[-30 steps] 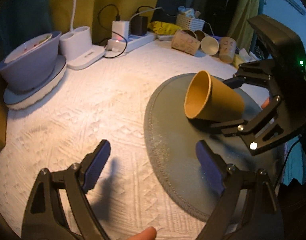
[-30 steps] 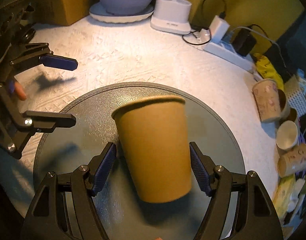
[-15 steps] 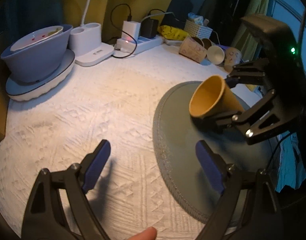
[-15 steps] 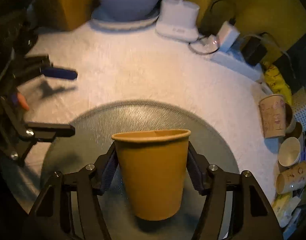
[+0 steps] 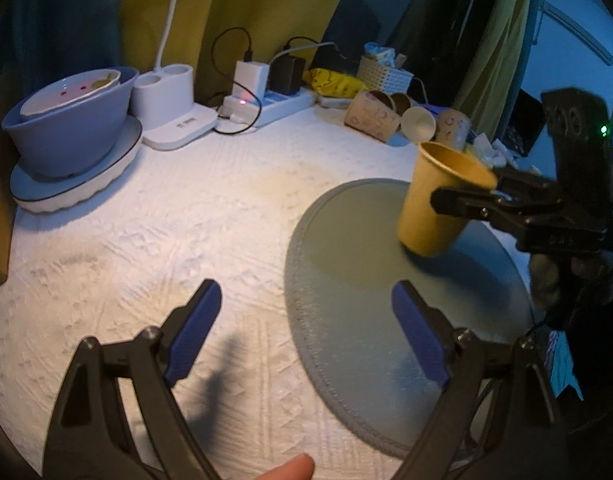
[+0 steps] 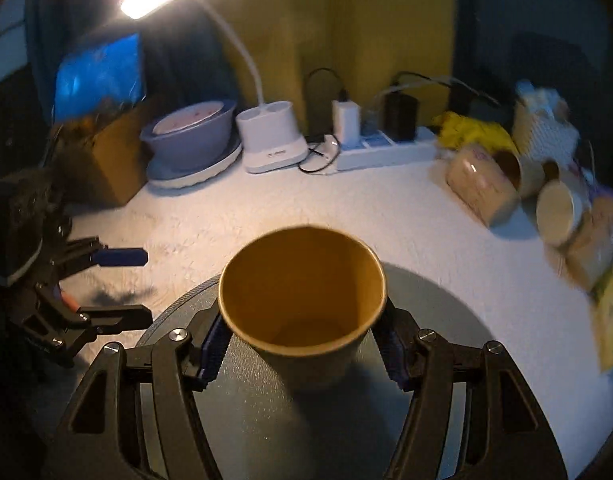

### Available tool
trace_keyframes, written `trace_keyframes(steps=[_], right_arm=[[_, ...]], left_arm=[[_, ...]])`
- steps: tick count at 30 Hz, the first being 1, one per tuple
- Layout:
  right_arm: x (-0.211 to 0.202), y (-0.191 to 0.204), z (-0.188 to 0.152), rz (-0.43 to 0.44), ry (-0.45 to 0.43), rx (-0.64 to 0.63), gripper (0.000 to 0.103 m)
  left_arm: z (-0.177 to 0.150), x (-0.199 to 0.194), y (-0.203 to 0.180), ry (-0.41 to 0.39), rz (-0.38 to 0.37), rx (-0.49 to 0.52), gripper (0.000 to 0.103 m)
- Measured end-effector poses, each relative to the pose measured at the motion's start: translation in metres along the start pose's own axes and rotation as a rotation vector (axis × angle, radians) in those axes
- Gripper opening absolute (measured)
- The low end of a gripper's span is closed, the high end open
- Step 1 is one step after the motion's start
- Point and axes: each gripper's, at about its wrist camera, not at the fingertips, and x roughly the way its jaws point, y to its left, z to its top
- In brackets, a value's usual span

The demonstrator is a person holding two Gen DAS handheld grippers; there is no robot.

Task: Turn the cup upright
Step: 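Grasp the cup body with the right gripper while the left gripper releases it, then lower the cup upright onto the mat and open the right gripper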

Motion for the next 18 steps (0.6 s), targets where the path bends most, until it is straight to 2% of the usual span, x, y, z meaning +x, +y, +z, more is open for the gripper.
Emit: trace_keyframes(steps=[4,10,14,18], right_arm=[[-0.006,-0.002,-0.012,-0.018,-0.001,0.015,0.066],[-0.013,0.0,-0.03,-0.091,0.005,-0.002,0.068],[-0.023,-0.002,-0.04,-0.129,-0.006,0.013,0.075],[-0.034,-0.004,-0.046,-0.156,-0.008,0.036,0.076]], left_arm=[[-0.001,-0.001,-0.008,-0.008,-0.004,0.02,0.088],[-0.002,-0.006,-0.023,-0.035,-0.022,0.063,0.088],[-0.005,-0.006,-0.033,-0.041,-0.027,0.088,0.088],[-0.007,-0.007,-0.043,-0.051,-0.024,0.124,0.088]])
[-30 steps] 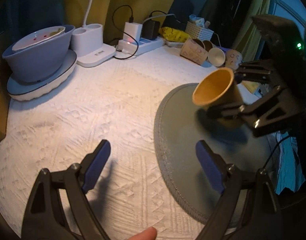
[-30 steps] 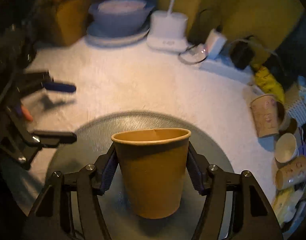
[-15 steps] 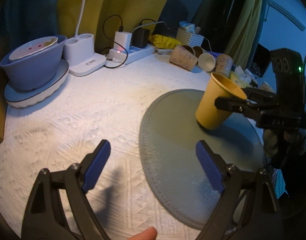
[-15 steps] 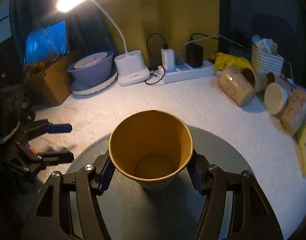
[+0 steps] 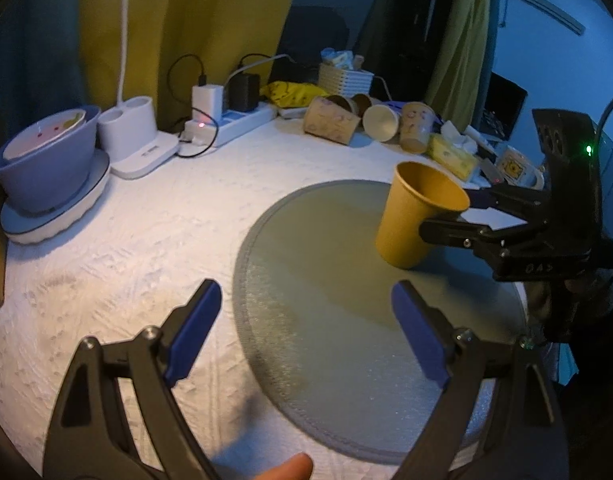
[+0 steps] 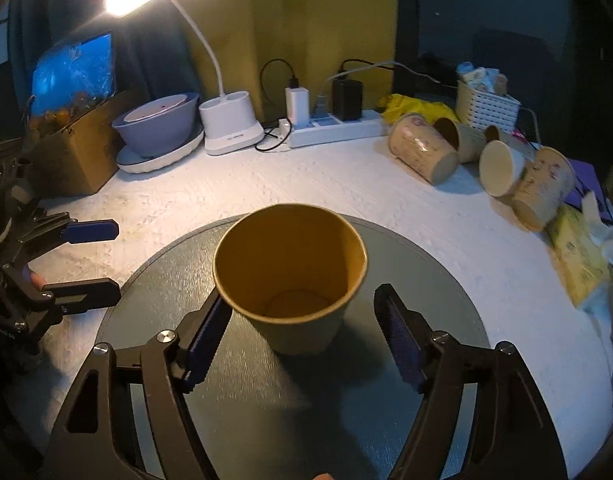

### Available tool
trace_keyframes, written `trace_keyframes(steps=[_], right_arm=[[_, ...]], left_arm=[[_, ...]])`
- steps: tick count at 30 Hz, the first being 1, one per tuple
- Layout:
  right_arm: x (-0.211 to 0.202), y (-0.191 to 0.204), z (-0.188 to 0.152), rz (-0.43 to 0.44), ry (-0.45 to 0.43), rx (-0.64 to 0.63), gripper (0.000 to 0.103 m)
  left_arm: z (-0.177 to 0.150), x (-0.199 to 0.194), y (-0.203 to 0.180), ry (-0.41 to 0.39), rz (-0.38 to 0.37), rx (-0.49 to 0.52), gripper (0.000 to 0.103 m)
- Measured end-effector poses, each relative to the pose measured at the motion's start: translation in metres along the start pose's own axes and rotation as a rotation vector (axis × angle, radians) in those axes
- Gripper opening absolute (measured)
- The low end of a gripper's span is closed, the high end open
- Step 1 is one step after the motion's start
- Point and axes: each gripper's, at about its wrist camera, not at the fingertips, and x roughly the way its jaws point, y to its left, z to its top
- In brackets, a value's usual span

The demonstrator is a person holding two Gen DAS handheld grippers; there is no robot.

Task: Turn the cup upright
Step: 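Lower the cup upright onto the mat and open the right gripper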

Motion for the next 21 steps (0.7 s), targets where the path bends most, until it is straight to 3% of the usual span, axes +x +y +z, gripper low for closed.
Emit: trace_keyframes(steps=[15,21], right_arm=[[-0.064,-0.003,-0.044,-0.105,-0.048,0.117,0.076],[-0.097,0.003,-0.051,-0.161,-0.098,0.129,0.076]], left_arm=[[-0.012,-0.016,-0.057,-0.051,-0.078,0.1,0.088],[-0.015,-0.03,-0.077,-0.116,-0.08,0.145,0.088]])
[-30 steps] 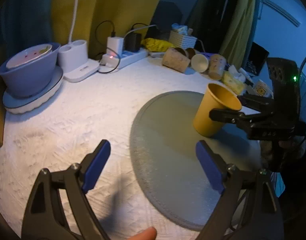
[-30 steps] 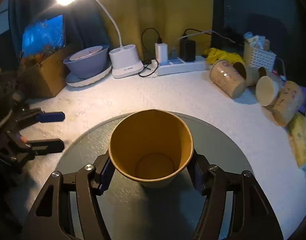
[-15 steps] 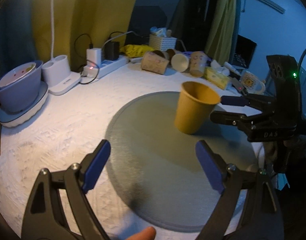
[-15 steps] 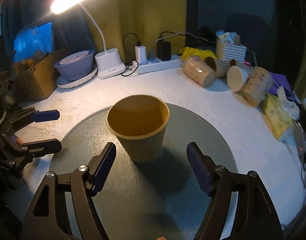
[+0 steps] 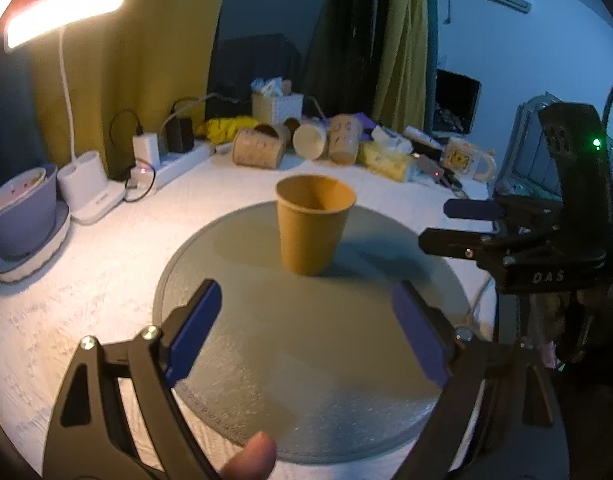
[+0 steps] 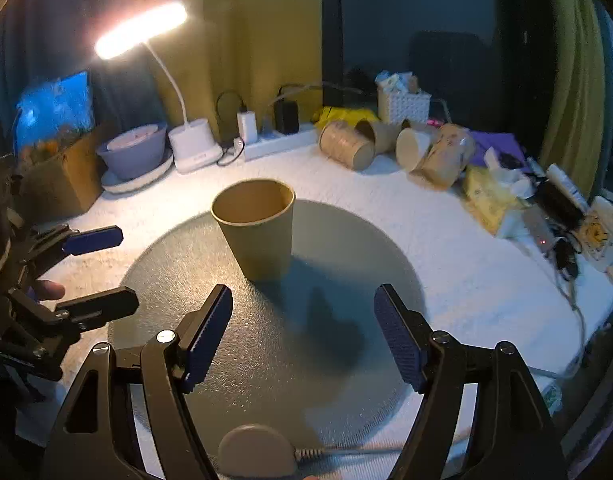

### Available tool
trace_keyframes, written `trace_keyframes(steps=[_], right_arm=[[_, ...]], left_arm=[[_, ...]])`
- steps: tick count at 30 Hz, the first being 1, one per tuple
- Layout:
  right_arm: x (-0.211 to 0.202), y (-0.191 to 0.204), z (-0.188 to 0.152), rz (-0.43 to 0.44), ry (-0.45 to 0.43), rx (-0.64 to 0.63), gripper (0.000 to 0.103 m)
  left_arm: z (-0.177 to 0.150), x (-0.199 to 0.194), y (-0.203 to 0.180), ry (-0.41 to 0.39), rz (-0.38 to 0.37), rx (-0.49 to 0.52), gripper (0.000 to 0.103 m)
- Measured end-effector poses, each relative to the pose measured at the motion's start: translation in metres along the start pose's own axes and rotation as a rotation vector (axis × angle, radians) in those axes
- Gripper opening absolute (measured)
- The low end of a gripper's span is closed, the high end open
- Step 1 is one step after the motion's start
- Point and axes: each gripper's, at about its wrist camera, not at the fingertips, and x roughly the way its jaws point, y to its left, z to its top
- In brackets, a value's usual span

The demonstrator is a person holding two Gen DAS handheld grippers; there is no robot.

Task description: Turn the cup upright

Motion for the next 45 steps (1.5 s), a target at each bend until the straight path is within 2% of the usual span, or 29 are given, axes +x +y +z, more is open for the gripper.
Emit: trace_keyframes(steps=[4,7,9,12,21,22,23,28,31,34,38,45], right_arm=[[-0.018,0.0,0.002,-0.023,-0.042,0.013,0.076],[-0.029,-0.001,0.005,-0.042,-0.074,0.016,0.076],[-0.035,-0.004,0.006,-0.042,-0.091,0.024,0.076],[-0.046,-0.008,0.01,-0.062,-0.122,0.031,0.076],[-0.076,-0.016,0.021,-0.11,-0.191,0.029,0.076],[-0.079,-0.016,0.023,-0.112,-0.197,0.028,0.076],[-0.082,-0.017,0.024,-0.115,-0.205,0.026,0.076],[-0.093,-0.016,0.031,-0.121,-0.228,0.015,0.076],[-0.102,-0.015,0.036,-0.124,-0.249,0.013,0.076],[-0.11,-0.014,0.041,-0.13,-0.272,0.009,0.076],[-0.118,-0.017,0.05,-0.135,-0.293,0.013,0.076],[-0.113,-0.016,0.062,-0.131,-0.302,0.01,0.076]], left_arm=[[0.002,-0.006,-0.007,-0.042,0.014,0.015,0.088],[0.006,-0.012,-0.007,-0.096,0.026,-0.014,0.088],[0.01,-0.017,-0.008,-0.158,0.071,-0.027,0.088],[0.015,-0.021,-0.01,-0.198,0.122,-0.034,0.088],[0.043,-0.042,-0.025,-0.265,0.023,-0.067,0.088],[0.046,-0.045,-0.028,-0.277,0.016,-0.072,0.091],[0.049,-0.047,-0.03,-0.284,0.013,-0.074,0.098],[0.064,-0.064,-0.041,-0.328,0.025,-0.07,0.099],[0.073,-0.073,-0.046,-0.331,0.043,-0.06,0.099],[0.085,-0.074,-0.055,-0.304,0.114,-0.024,0.099],[0.095,-0.074,-0.058,-0.282,0.135,-0.007,0.099],[0.097,-0.073,-0.042,-0.277,0.191,-0.04,0.099]])
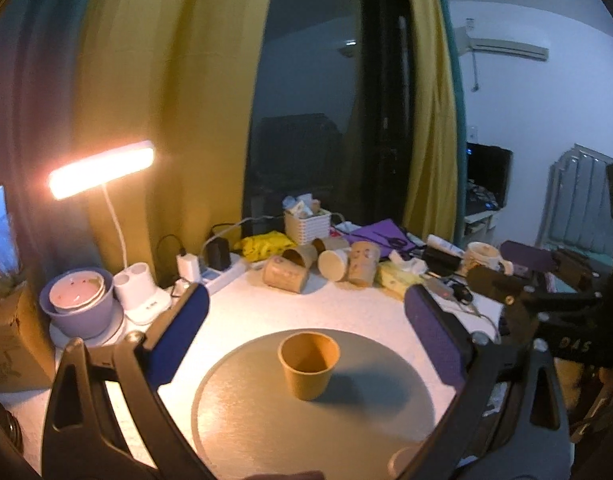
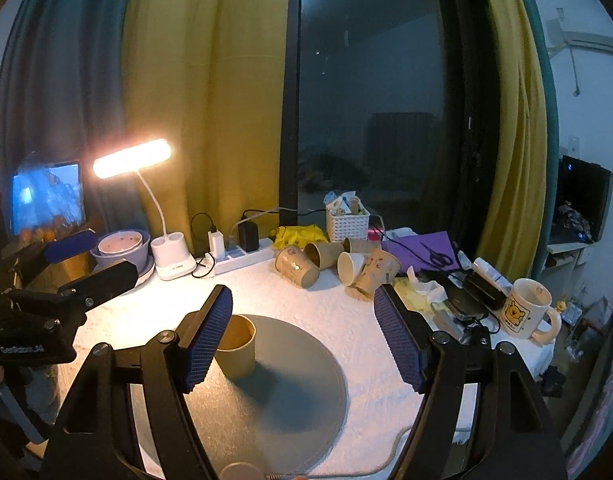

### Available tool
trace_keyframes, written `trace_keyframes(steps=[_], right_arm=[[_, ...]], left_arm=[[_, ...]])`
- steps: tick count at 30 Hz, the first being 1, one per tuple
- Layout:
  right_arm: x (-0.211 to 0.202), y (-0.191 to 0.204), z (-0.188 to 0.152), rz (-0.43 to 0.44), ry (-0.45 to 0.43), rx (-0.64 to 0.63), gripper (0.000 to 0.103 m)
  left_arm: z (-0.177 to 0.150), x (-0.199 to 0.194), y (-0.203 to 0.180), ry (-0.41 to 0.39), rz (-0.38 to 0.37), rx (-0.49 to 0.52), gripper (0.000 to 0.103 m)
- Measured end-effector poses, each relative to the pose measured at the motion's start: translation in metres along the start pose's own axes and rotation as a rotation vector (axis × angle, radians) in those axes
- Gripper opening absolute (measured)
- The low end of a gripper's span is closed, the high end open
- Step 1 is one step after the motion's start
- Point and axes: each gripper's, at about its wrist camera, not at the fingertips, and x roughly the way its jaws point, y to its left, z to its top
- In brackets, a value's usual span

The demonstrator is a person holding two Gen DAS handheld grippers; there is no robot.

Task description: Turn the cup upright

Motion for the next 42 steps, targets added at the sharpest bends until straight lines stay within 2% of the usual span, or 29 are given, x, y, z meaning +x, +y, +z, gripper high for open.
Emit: trace_keyframes(steps=[11,42], right_arm=[[0.013,0.004,0.004,0.018,0.022,-0.003,0.076],[0.016,0.0,0.0,0.025,0.048,0.0,0.076]], left_arm=[[-0.004,0.015,0.01,0.047,0.014,-0.014,0.099],[-0.003,0.02,0.009,0.059,0.006,0.006,0.099]])
